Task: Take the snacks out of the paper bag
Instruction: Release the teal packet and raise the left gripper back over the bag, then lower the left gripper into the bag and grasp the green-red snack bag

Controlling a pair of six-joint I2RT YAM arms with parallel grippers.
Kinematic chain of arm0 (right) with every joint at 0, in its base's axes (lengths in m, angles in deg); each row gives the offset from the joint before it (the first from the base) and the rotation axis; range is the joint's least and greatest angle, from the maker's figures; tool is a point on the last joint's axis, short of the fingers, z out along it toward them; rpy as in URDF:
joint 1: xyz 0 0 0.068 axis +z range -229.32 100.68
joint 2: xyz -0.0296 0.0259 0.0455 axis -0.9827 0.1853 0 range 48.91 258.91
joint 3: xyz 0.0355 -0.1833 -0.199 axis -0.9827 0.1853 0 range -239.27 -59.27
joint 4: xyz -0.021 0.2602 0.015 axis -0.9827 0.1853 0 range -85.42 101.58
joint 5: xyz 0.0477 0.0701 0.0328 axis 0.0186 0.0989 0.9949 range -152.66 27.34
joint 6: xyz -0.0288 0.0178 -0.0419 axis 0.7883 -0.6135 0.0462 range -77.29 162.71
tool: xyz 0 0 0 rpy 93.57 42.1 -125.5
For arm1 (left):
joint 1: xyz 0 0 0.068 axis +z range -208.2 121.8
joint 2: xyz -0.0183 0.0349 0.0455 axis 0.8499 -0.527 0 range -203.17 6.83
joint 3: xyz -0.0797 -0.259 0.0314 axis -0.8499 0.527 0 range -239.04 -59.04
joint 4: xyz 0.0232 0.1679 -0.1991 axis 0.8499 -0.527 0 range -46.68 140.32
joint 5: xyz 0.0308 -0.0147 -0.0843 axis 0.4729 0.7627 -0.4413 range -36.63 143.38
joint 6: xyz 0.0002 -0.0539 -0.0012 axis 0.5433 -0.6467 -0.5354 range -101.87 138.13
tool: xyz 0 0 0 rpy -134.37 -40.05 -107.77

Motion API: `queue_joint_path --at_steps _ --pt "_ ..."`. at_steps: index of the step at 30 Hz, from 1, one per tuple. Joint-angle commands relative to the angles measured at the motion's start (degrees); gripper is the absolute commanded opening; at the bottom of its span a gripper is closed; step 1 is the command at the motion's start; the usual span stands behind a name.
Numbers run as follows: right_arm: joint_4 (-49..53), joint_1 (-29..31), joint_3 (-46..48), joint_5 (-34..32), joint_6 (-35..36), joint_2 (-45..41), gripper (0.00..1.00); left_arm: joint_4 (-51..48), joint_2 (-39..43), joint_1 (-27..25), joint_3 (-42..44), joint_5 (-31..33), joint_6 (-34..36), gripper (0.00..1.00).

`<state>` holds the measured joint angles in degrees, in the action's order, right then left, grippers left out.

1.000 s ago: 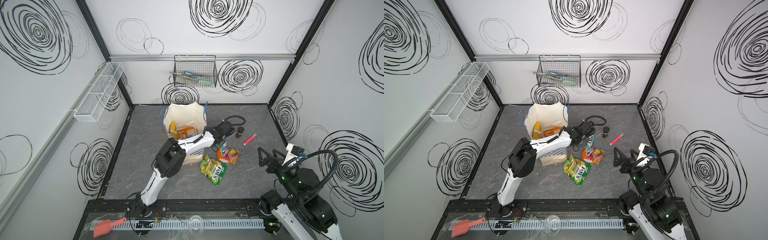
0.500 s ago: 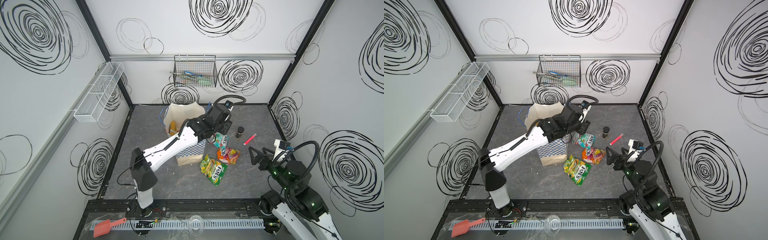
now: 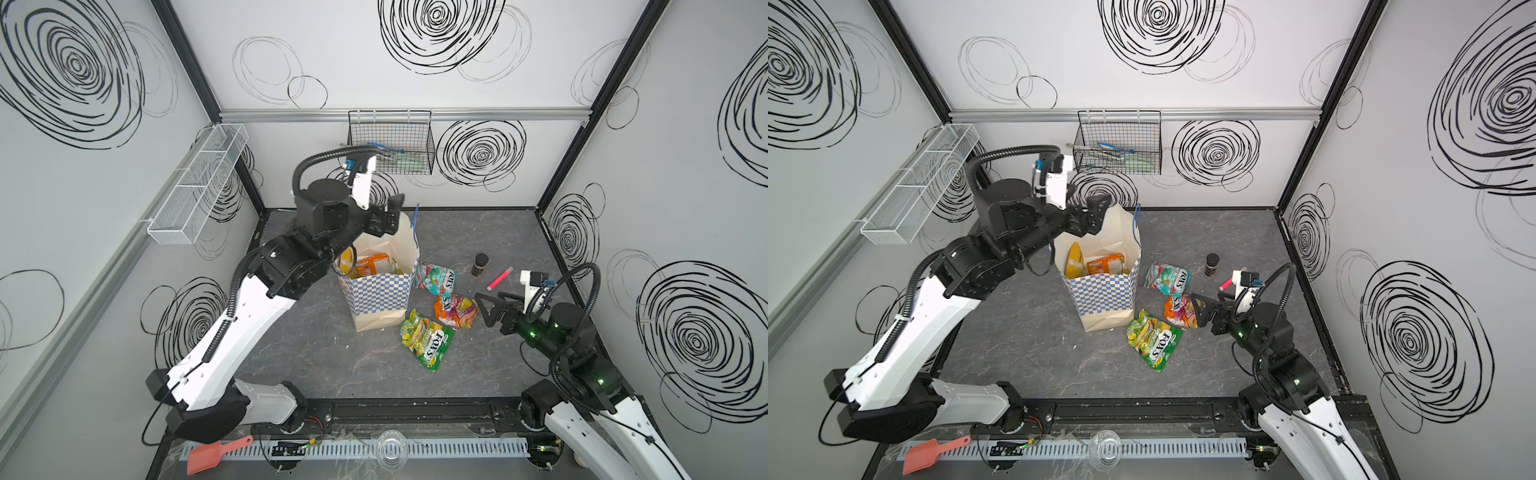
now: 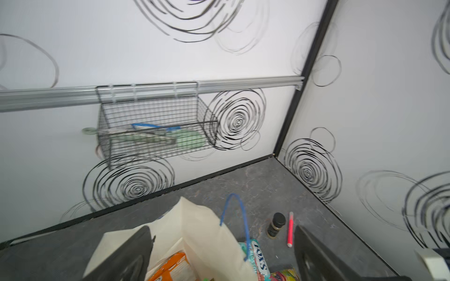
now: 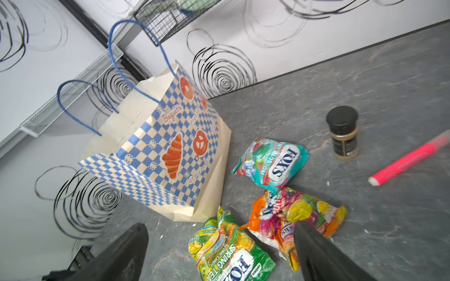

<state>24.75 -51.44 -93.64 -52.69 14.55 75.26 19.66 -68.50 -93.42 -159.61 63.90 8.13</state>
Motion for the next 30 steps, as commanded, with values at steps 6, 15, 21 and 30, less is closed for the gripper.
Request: queue_joint_path --at_steps 6,15,21,30 --pt "-3.23 3.83 -4.34 14.72 2.94 13.44 0.97 -8.20 -5.76 7.38 1.59 -6.26 -2.15 0.94" --pt "-2.41 13.49 -4.82 2.33 2.24 15.76 0.97 -11.77 -15.86 6.76 2.14 -1.83 -0.41 0.94" --pt "-2.22 13.78 -6.16 2.40 2.03 14.86 0.97 -10.90 -21.70 7.05 4.99 -3.85 0.62 0.94" --pt "-0.77 13.96 -7.83 1.29 1.66 14.15 0.97 -10.74 -26.06 5.63 8.39 -6.49 1.39 0.95"
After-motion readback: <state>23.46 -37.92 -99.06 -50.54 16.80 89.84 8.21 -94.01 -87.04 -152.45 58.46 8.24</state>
